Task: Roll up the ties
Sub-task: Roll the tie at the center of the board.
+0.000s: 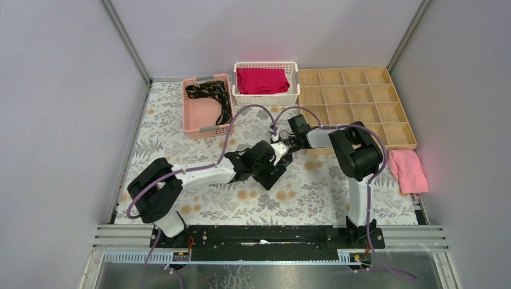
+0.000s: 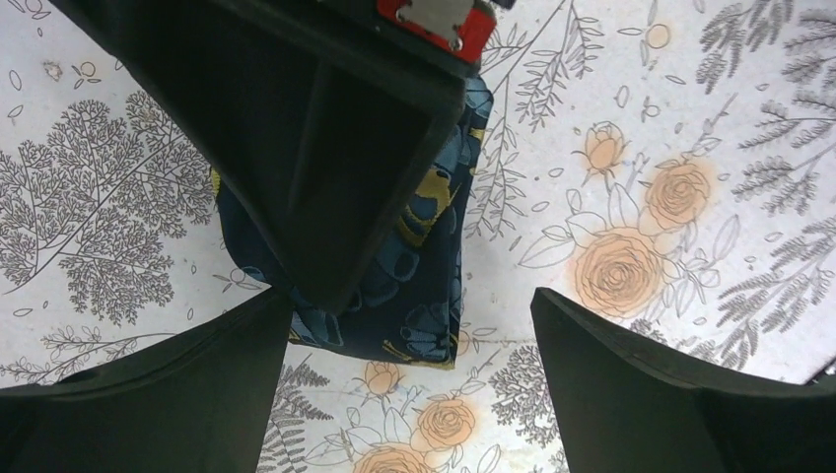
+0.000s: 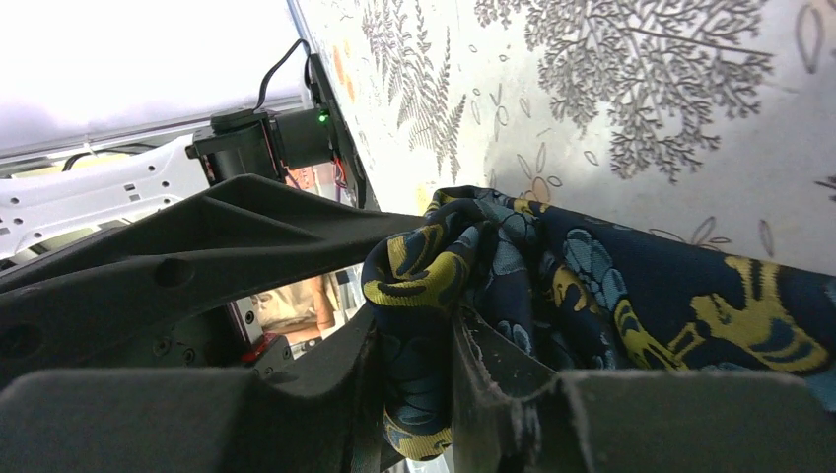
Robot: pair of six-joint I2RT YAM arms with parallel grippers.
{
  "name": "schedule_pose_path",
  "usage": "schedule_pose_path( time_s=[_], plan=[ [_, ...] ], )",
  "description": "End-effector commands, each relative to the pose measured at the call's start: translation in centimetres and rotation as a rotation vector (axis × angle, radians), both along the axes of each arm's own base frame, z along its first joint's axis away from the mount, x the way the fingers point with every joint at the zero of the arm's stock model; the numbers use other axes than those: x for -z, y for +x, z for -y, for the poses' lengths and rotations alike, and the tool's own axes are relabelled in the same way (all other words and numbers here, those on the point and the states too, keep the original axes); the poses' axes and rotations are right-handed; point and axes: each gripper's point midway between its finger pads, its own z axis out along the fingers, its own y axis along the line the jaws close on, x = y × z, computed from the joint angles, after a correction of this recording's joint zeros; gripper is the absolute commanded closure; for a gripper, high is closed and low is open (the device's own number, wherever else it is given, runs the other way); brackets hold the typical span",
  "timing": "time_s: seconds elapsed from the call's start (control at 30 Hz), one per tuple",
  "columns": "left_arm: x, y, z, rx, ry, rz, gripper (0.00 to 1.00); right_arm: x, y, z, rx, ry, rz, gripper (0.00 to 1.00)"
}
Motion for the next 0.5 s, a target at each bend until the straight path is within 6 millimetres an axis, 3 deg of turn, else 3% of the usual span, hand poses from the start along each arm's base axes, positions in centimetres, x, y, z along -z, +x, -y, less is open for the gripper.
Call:
schedule_pose_path(
  time_s=[0.0, 0.37, 0.47],
  plan=[
    [1.6, 0.3, -0.3, 0.023, 0.094, -0.002, 0.01, -0.9, -0.1, -0.1, -0.020, 0.051, -0.006, 0.79],
    [-0.4, 2.1, -1.0, -0.013, 0.131, 0.089, 0.01, -0.8, -0.1, -0.2, -0.019, 0.051, 0.000, 0.80],
    [-0.1, 2.9, 0.0, 0.003, 0.145, 0.089, 0.01, -0.7, -0.1, -0.2, -0.018, 0.048, -0.003, 0.80]
  ],
)
